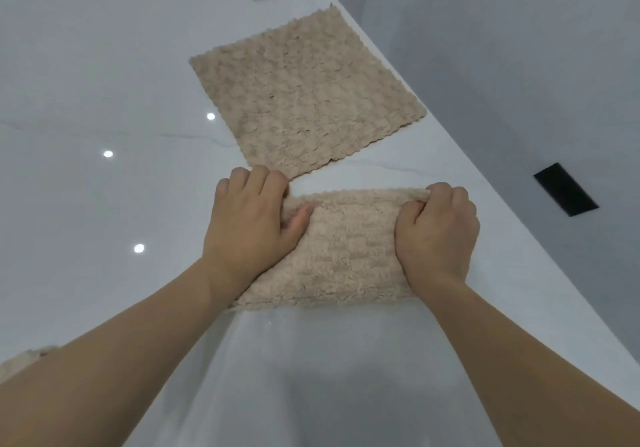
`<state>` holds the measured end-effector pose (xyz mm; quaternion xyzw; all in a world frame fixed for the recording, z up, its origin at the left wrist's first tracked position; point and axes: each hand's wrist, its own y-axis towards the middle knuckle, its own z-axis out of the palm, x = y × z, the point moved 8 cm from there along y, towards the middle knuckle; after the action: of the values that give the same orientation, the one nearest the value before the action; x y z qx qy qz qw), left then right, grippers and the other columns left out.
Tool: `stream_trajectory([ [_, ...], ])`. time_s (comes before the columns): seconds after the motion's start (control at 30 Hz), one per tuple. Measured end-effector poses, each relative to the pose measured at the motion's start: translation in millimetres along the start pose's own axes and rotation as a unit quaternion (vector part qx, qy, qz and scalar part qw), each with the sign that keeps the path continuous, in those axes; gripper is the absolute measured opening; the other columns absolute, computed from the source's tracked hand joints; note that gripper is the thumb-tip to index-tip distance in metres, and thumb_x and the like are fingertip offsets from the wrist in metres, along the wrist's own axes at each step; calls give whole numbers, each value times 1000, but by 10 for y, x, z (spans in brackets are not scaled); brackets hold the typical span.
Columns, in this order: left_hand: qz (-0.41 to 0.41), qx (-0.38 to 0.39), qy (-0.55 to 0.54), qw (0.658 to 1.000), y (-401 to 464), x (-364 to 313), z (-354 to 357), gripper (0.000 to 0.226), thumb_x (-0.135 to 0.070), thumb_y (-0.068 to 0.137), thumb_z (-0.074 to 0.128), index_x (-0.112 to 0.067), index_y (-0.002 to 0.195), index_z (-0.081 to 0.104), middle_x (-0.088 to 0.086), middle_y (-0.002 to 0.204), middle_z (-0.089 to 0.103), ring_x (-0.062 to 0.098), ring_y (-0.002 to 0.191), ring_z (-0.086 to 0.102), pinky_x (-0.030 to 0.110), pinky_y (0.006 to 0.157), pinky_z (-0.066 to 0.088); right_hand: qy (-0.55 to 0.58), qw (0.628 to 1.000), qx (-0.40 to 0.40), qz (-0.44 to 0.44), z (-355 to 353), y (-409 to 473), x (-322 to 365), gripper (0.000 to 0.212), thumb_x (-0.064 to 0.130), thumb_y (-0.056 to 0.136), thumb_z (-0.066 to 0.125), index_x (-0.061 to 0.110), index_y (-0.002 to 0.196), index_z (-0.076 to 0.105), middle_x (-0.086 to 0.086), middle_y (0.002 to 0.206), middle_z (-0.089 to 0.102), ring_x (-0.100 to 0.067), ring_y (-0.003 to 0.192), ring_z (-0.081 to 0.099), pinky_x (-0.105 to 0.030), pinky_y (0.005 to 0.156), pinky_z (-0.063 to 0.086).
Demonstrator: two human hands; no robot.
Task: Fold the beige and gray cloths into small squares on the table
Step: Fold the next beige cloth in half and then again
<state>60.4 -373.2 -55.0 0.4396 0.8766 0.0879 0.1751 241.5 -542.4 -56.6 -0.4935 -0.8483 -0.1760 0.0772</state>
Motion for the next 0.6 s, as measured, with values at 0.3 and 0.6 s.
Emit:
stream_trajectory([
  [0.3,66,30,-28,997,54,-87,16,41,-43,95,52,-13,67,51,3,68,48,25,67,43,36,63,33,-37,999,4,28,27,17,-34,25,18,84,40,4,95,57,-14,99,48,-23,82,29,-37,74,28],
  [0.6,54,261,-129,955,269,-10,17,34,-55,97,43,-26,82,34,-5,57,51,13,53,51,30,49,37,-21,1000,11,19,33,14,-48,9,10,83,43,9,91,48,-10,95,49,-24,80,34,-37,74,27],
])
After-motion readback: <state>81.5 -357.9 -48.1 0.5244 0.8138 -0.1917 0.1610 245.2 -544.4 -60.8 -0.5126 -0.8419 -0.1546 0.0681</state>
